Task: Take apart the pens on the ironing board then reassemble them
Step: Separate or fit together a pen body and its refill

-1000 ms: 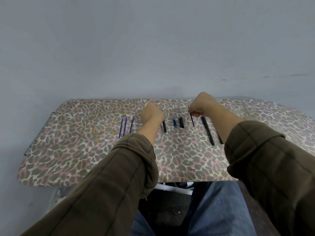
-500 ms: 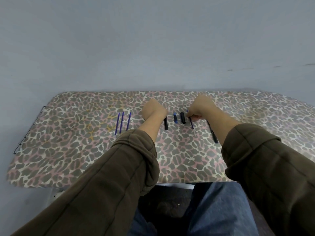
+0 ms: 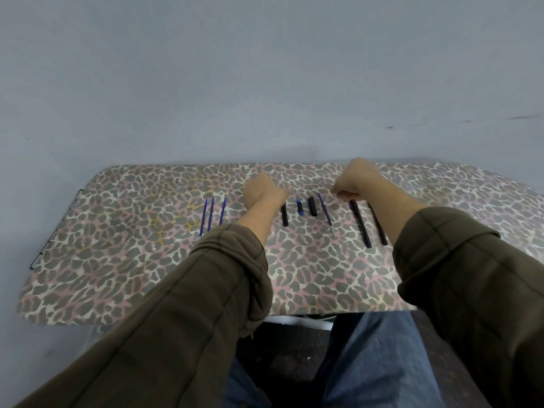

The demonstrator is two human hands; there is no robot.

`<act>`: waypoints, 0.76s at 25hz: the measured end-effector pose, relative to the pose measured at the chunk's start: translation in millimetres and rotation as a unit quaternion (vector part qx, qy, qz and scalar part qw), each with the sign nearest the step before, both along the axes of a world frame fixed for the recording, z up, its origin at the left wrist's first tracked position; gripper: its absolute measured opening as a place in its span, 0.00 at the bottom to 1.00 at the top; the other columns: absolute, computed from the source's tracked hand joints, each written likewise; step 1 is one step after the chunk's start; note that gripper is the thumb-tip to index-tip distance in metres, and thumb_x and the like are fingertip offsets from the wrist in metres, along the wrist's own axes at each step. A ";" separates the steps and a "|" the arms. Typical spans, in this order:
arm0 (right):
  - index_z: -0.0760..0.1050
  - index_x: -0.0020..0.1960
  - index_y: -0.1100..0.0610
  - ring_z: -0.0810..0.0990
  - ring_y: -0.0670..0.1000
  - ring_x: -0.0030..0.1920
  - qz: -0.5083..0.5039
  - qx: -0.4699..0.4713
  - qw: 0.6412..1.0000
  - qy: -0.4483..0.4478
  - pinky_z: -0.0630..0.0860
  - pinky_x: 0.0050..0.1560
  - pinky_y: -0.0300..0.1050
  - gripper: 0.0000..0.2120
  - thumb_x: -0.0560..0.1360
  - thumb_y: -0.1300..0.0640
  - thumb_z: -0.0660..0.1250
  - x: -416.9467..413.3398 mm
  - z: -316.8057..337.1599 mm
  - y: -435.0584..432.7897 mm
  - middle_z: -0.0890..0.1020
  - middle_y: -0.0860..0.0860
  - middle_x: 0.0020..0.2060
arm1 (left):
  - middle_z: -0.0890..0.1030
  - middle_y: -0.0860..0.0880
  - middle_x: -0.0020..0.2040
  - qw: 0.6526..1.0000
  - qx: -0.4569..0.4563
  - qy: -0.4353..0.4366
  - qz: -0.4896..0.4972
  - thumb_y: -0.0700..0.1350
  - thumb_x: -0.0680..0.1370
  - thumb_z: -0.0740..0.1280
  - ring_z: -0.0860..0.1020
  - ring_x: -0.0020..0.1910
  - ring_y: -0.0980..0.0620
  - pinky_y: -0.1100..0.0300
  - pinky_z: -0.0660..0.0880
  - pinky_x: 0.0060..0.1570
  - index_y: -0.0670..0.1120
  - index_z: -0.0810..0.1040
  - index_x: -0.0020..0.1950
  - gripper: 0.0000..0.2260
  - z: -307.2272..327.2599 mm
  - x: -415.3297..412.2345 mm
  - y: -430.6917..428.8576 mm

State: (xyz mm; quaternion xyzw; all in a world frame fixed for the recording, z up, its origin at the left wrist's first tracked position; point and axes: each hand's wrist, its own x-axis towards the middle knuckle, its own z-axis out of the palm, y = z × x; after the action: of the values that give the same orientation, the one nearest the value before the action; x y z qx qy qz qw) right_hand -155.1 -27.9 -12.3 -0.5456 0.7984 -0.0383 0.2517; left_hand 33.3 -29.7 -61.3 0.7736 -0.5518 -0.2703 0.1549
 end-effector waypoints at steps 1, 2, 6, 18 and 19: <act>0.76 0.28 0.59 0.78 0.51 0.25 -0.001 -0.009 1.000 0.012 0.76 0.32 0.40 0.17 0.74 0.61 0.74 -6.3 4.9 2.6 0.80 0.52 0.25 | 0.76 0.50 0.33 1.000 -0.012 0.000 0.004 0.53 0.77 0.73 0.76 0.31 0.51 0.61 0.67 0.26 0.45 0.73 0.38 0.16 3.6 1.0 0.9; 0.76 0.29 0.59 0.78 0.53 0.28 0.001 -0.012 1.000 0.027 0.76 0.34 0.41 0.15 0.73 0.62 0.74 -12.0 9.5 6.3 0.80 0.53 0.27 | 0.75 0.50 0.33 1.000 -0.024 0.003 0.007 0.53 0.77 0.73 0.75 0.31 0.51 0.61 0.67 0.26 0.45 0.73 0.39 0.15 7.9 1.4 1.8; 0.73 0.30 0.58 0.78 0.57 0.33 0.025 -0.002 0.995 0.094 0.76 0.36 0.44 0.12 0.70 0.67 0.70 -24.4 11.8 24.6 0.77 0.55 0.31 | 0.71 0.51 0.29 0.998 -0.065 0.017 -0.006 0.52 0.77 0.72 0.69 0.27 0.52 0.62 0.62 0.25 0.46 0.71 0.36 0.16 24.1 -4.9 5.8; 0.80 0.34 0.60 0.84 0.51 0.31 0.010 0.042 0.997 0.068 0.85 0.45 0.47 0.12 0.75 0.61 0.74 -39.1 -20.9 23.8 0.83 0.52 0.26 | 0.82 0.52 0.34 0.995 -0.087 0.020 -0.044 0.53 0.76 0.74 0.78 0.30 0.51 0.62 0.68 0.29 0.48 0.73 0.28 0.20 30.3 -25.8 14.1; 0.79 0.34 0.59 0.83 0.51 0.30 0.009 0.038 0.997 0.069 0.84 0.42 0.45 0.11 0.74 0.62 0.74 -39.0 -22.2 23.0 0.82 0.51 0.24 | 0.83 0.52 0.36 0.995 -0.088 0.019 -0.044 0.53 0.76 0.74 0.79 0.32 0.50 0.61 0.69 0.29 0.48 0.73 0.28 0.20 31.8 -26.2 14.2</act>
State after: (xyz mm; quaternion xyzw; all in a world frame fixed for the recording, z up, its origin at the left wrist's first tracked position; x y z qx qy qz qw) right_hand -194.1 -4.9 -34.5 -0.5438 0.8100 0.0323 0.2171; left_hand 7.1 -15.4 -29.5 0.7265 -0.6038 -0.2423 0.2211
